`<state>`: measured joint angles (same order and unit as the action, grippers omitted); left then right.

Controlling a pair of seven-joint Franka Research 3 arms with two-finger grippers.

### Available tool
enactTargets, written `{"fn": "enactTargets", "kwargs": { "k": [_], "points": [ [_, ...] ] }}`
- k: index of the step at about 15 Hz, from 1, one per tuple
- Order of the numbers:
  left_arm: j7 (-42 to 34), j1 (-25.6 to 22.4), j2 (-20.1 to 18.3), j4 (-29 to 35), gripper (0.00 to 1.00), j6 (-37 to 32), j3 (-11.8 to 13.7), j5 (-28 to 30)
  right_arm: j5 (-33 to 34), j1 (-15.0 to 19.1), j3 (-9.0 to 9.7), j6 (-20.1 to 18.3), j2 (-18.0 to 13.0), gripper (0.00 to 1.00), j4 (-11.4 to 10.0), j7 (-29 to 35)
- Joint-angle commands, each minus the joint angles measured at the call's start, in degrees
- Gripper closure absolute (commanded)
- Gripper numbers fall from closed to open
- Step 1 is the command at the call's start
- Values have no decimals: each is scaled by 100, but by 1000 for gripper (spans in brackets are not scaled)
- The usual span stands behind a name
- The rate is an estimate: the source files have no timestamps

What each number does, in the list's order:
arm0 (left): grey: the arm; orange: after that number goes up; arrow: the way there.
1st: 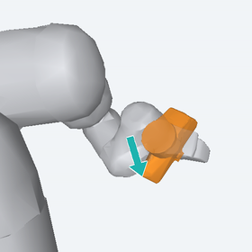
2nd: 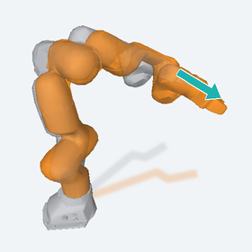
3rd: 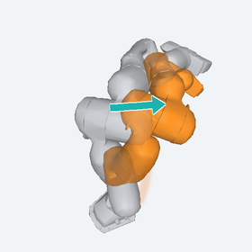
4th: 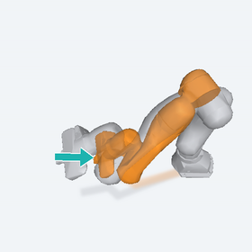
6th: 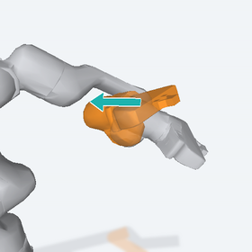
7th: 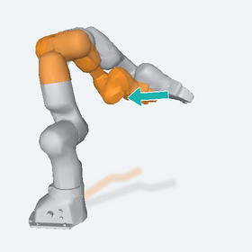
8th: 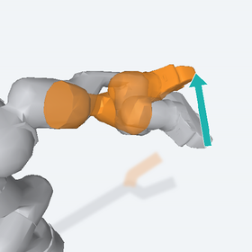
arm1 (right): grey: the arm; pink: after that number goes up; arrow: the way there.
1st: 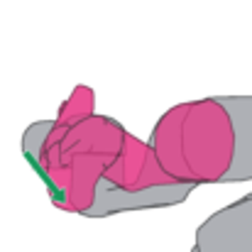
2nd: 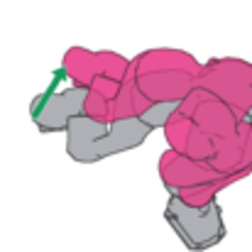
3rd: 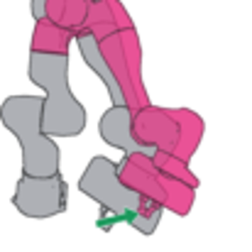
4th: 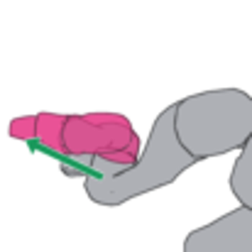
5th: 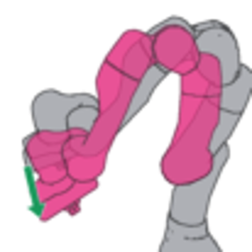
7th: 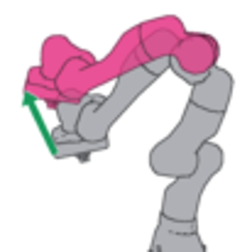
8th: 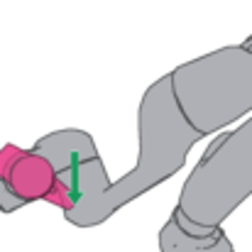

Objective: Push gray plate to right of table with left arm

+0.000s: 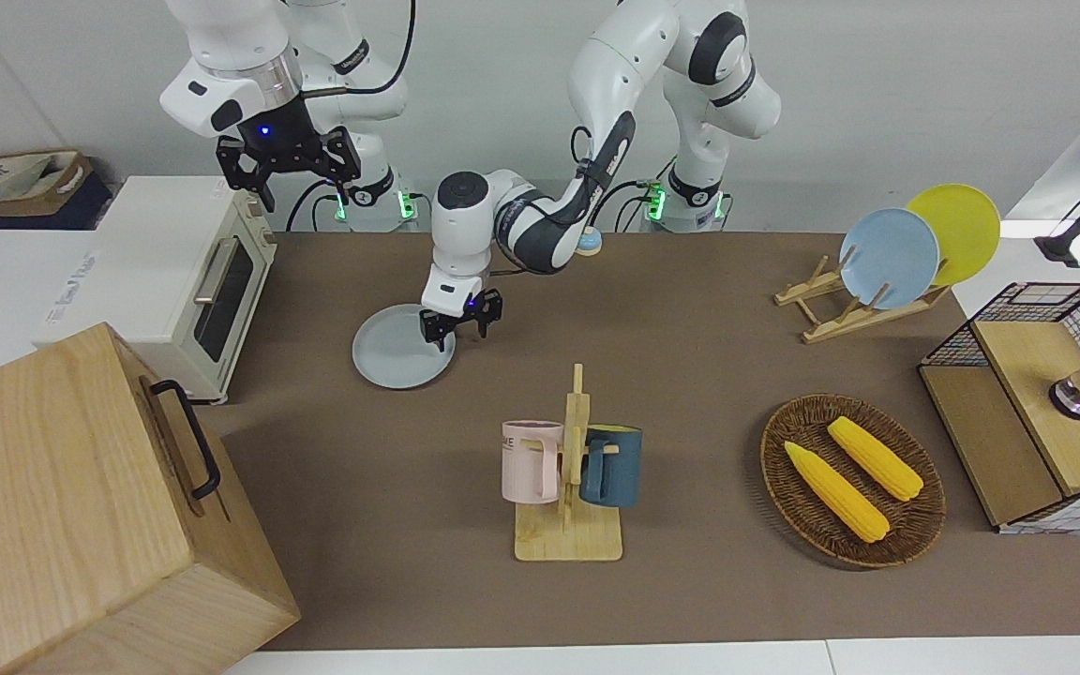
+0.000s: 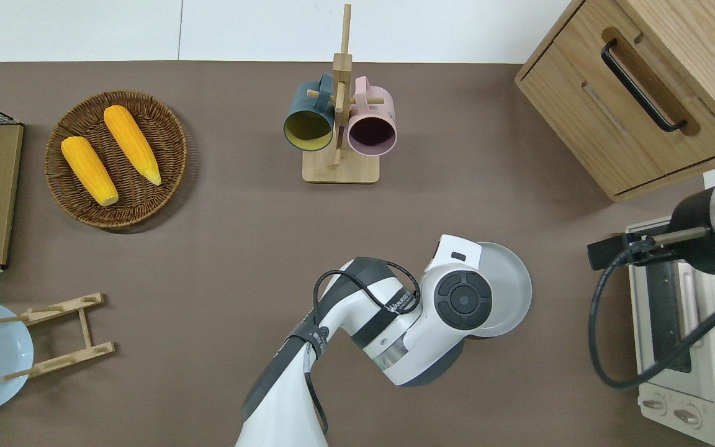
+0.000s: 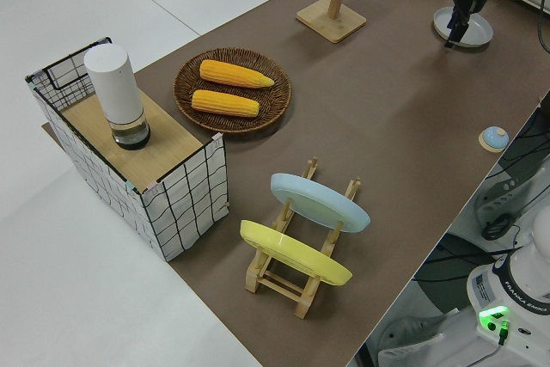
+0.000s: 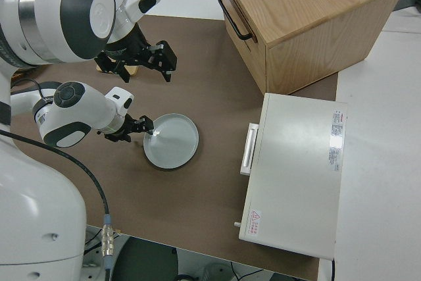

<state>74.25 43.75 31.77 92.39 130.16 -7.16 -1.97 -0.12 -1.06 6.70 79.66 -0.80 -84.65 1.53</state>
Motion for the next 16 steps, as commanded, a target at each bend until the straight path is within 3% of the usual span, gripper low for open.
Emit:
{"fn": "enactTargets", "kwargs": {
  "k": [1, 6, 11, 12, 16],
  "points": [
    [-51, -41, -30, -265, 2, -255, 22, -128, -59, 115, 77, -82, -17, 17, 45, 5],
    [-1156, -840, -609, -265, 2, -1184, -13, -58, -59, 115, 86, -82, -17, 17, 45, 14],
    [-1974, -1526, -1111, -528, 0, -2704, 22, -84, -59, 115, 77, -82, -17, 17, 45, 5],
    [-2176, -1814, -1286, -607, 0, -3133, 22, -84, -59, 115, 86, -82, -17, 17, 45, 5],
    [-3221, -2641, -1849, -608, 0, -3751, 13, -66, -59, 115, 77, -82, -17, 17, 45, 14]
  ]
}}
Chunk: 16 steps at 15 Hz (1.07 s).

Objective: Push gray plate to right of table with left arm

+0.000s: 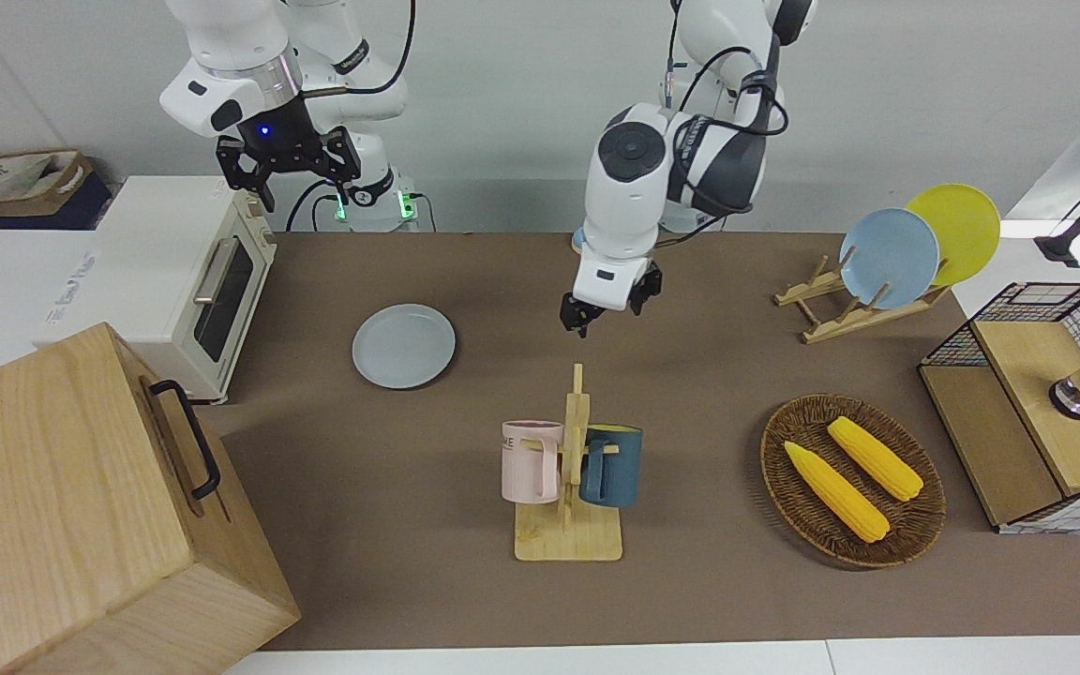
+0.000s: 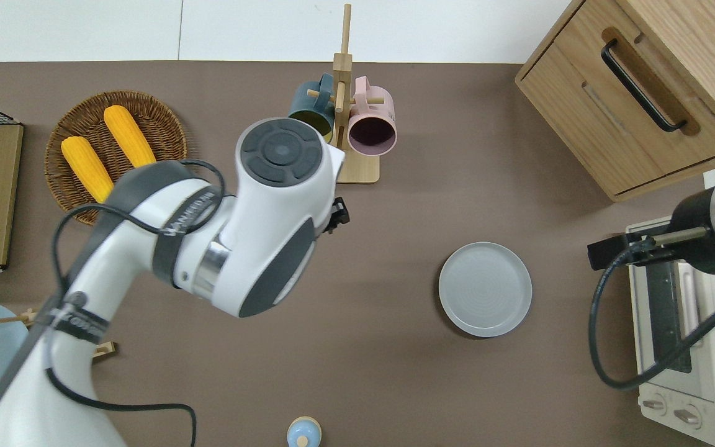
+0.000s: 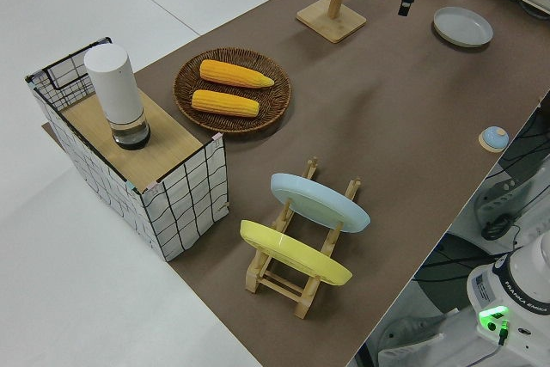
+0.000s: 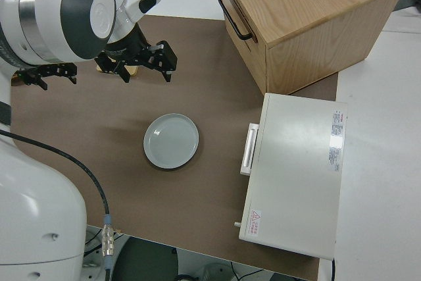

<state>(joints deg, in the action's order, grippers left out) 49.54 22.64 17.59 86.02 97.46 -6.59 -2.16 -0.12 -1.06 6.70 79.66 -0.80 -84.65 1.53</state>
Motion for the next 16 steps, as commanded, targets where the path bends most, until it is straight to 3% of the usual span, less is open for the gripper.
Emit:
{"fn": "enactTargets", "kwargs": {
  "k": [1, 7, 13, 16],
  "points": [
    [-1075, -724, -545, 28, 0, -604, -44, -39, -59, 115, 77, -83, -17, 17, 45, 14],
    [-2895, -1692, -984, 55, 2, -1211, -44, -65, -59, 115, 77, -83, -17, 17, 45, 14],
    [-3626, -2439, -1214, 160, 2, -1238, -53, -109, -59, 115, 86, -83, -17, 17, 45, 14],
    [-4581, -2948, -1327, 334, 7, -1317, -53, -91, -59, 115, 77, -83, -17, 17, 45, 14]
  ]
}}
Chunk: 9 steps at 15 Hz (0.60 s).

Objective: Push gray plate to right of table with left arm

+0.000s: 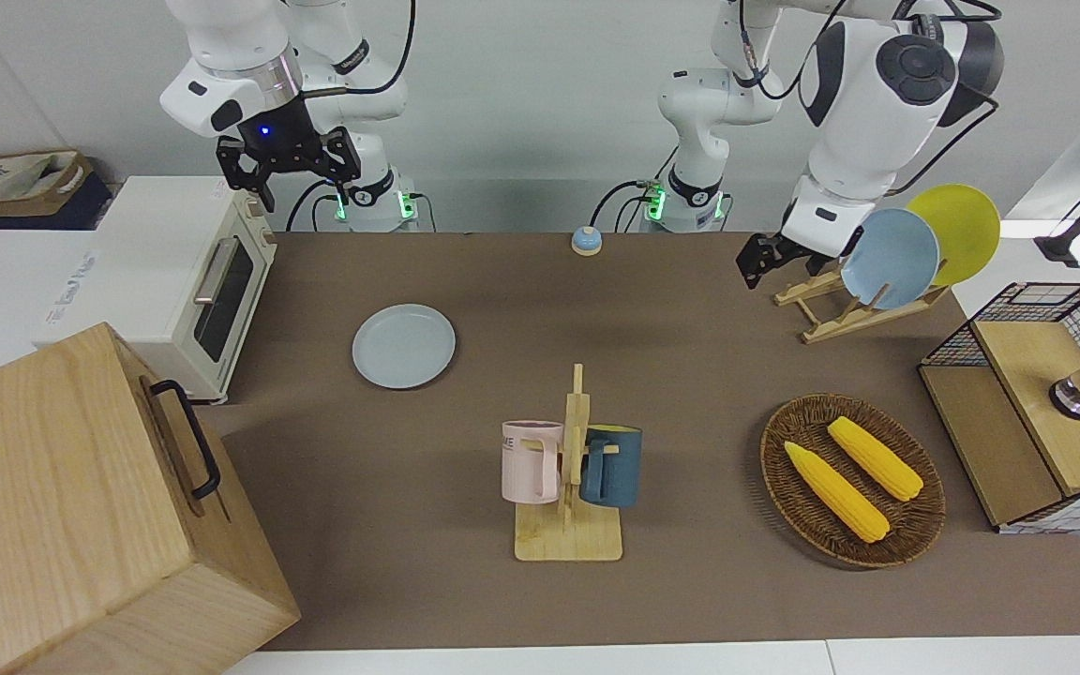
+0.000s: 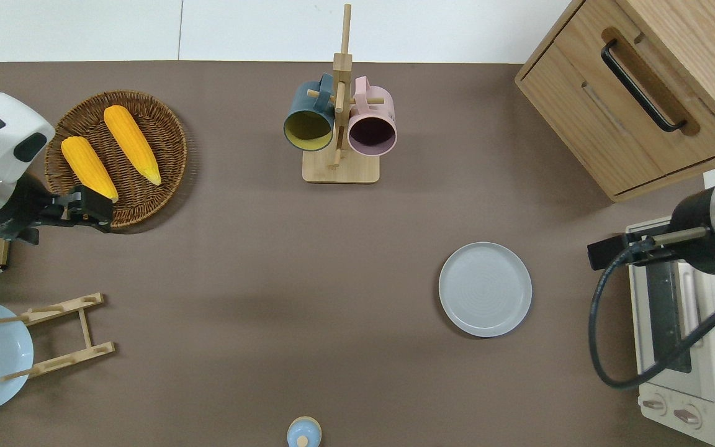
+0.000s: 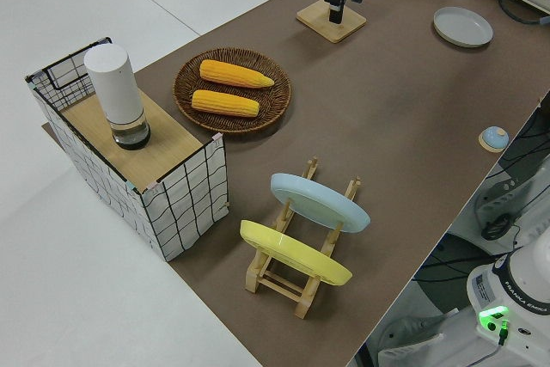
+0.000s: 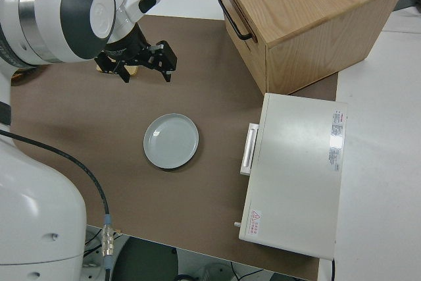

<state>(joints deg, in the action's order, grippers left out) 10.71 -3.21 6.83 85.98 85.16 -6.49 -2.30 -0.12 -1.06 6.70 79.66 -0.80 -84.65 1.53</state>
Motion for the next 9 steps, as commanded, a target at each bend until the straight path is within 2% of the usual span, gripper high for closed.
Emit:
{"fn": "enactTargets", "kwargs": {
  "k": [1, 4, 7, 9],
  "points": [
    [-1033, -548, -331, 454, 7, -70, -63, -78, -59, 115, 77, -83, -17, 17, 45, 5],
    [-1624, -769, -708, 883, 9, 9, -63, -25, -59, 115, 86, -83, -17, 17, 45, 14],
    [-1634, -769, -1411, 1727, 9, 395, -63, 71, -59, 115, 86, -83, -17, 17, 45, 5],
    [-1643, -760, -1676, 1966, 9, 466, -63, 256, -59, 115, 86, -83, -17, 17, 45, 14]
  ]
}}
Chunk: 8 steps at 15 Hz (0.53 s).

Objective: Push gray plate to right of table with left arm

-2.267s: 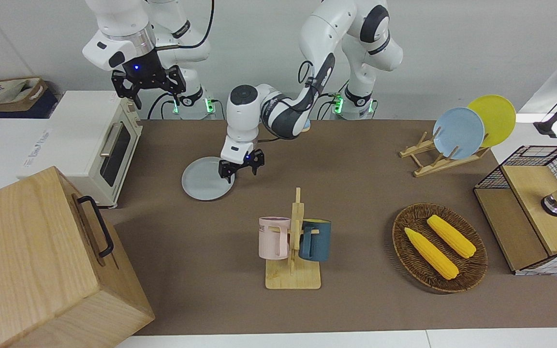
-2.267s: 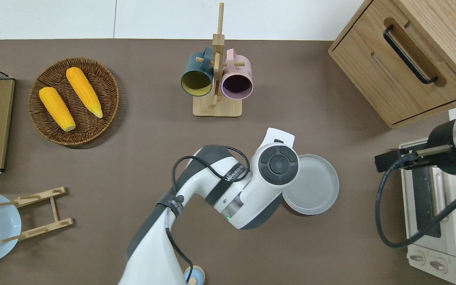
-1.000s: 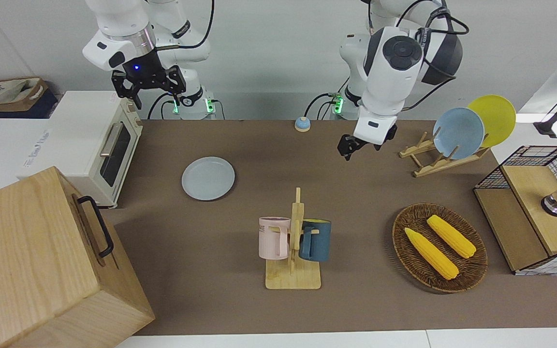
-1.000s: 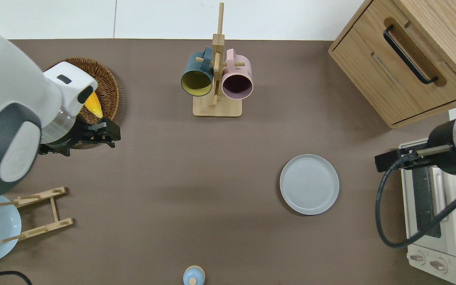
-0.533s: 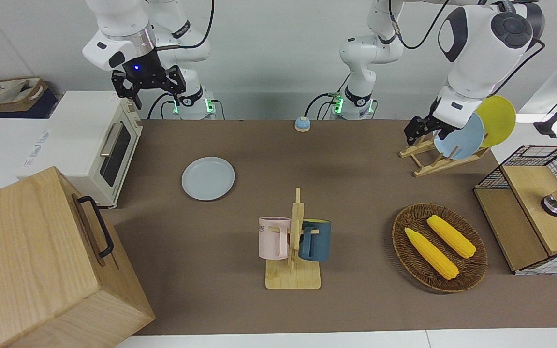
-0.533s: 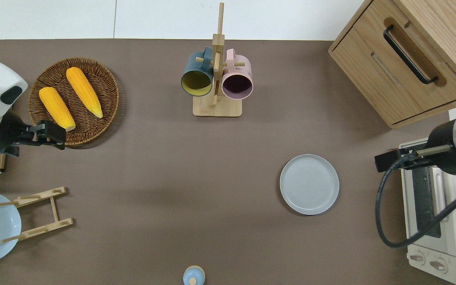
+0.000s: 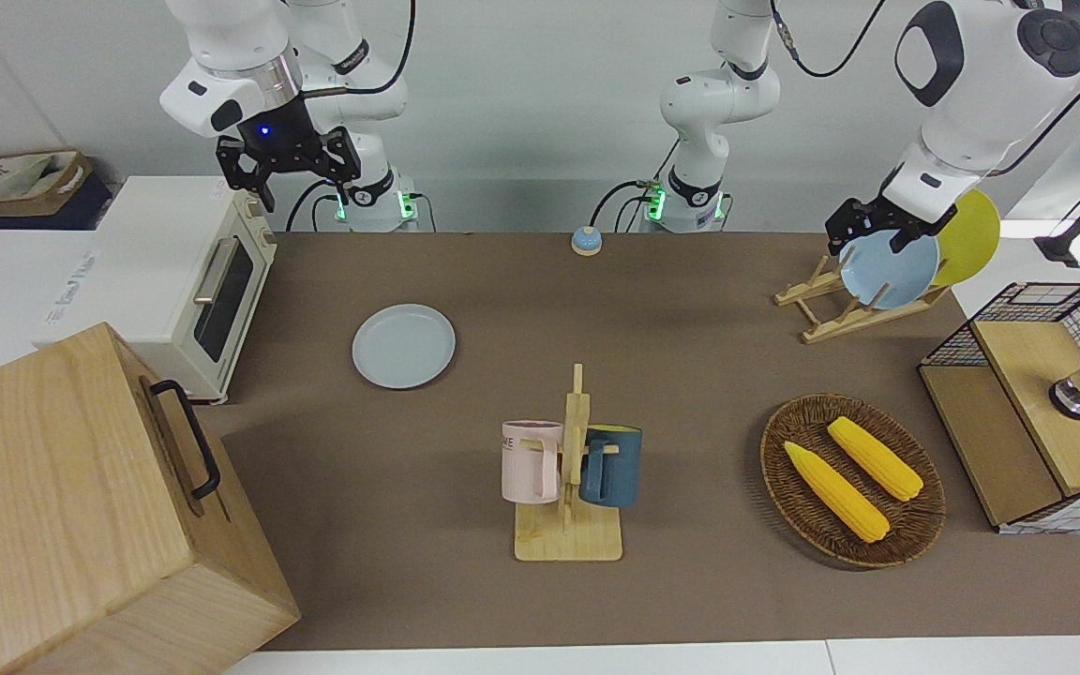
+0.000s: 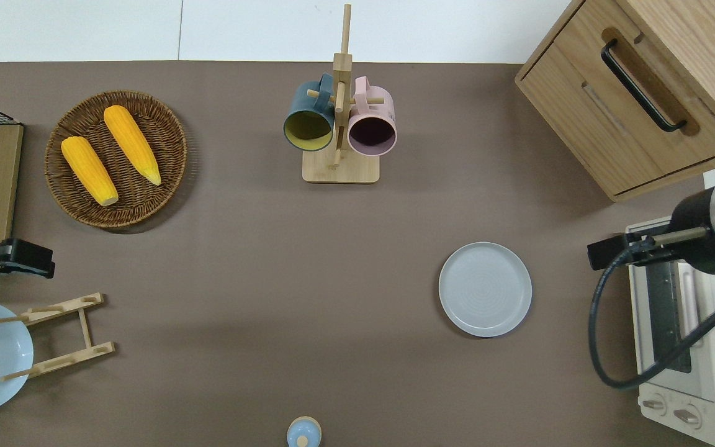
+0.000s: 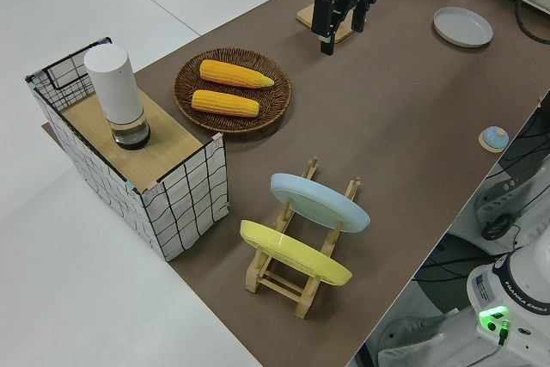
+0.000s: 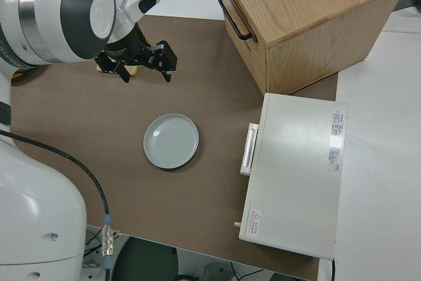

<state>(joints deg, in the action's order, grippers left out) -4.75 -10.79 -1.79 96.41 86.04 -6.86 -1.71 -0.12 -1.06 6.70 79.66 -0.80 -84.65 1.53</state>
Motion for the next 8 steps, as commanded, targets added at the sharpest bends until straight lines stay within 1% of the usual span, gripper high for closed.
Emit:
{"fn": "enactTargets", "kwargs": {
  "k": [1, 4, 6, 8],
  "points": [
    [-105, 33, -867, 975, 9, 378, -26, 206, -59, 115, 86, -83, -17, 17, 45, 14],
    [-97, 69, -1060, 1195, 7, 509, -26, 232, -59, 115, 77, -83, -17, 17, 45, 14],
    [-97, 77, -1052, 1257, 0, 694, -34, 390, -59, 115, 77, -83, -17, 17, 45, 14],
    [-88, 42, -1025, 1257, 0, 703, -26, 513, -59, 115, 77, -83, -17, 17, 45, 5]
  ]
}}
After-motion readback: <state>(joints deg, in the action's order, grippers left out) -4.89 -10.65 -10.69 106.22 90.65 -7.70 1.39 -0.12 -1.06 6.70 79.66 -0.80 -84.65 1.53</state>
